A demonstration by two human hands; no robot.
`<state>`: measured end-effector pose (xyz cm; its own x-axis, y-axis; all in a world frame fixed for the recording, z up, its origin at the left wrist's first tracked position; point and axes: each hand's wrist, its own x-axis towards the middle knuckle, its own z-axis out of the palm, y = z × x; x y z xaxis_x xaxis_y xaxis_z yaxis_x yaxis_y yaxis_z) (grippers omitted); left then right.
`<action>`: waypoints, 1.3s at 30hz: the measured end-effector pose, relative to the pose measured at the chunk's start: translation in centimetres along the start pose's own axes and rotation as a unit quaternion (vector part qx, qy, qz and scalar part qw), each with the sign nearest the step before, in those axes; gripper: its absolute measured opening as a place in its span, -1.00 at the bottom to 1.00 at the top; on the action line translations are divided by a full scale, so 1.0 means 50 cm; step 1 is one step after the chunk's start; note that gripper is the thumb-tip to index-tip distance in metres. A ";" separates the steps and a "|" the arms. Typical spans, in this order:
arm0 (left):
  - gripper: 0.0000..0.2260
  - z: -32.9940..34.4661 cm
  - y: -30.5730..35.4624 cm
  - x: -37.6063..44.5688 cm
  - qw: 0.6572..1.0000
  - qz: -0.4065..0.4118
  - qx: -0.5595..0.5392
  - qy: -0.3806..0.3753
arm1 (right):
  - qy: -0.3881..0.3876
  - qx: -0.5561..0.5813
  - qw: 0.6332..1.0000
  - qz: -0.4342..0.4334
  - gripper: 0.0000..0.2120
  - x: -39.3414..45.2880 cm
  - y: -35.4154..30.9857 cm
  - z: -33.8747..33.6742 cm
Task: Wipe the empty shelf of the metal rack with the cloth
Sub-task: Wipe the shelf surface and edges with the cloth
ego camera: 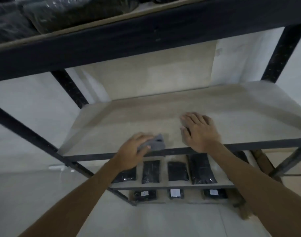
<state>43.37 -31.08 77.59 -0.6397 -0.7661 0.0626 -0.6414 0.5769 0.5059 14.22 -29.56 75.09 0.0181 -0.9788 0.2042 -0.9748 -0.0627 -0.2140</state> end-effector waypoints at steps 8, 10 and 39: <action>-0.65 -0.057 0.104 0.054 0.992 -0.054 0.004 0.116 | -0.048 0.075 0.996 -0.002 -0.36 0.008 0.116 -0.050; -0.63 -0.082 0.086 0.106 0.986 -0.110 0.026 0.123 | -0.068 0.038 0.996 0.043 -0.24 0.003 0.186 -0.074; -0.69 0.001 -0.044 0.529 0.986 -0.036 0.097 0.132 | -0.046 -0.027 0.996 0.071 -0.28 -0.060 0.328 -0.096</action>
<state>27.86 -52.59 78.09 -0.4730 -0.8393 0.2682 -0.7668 0.5420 0.3439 -2.87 -26.72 75.56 -0.1037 -0.9908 0.0867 -0.9795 0.0866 -0.1817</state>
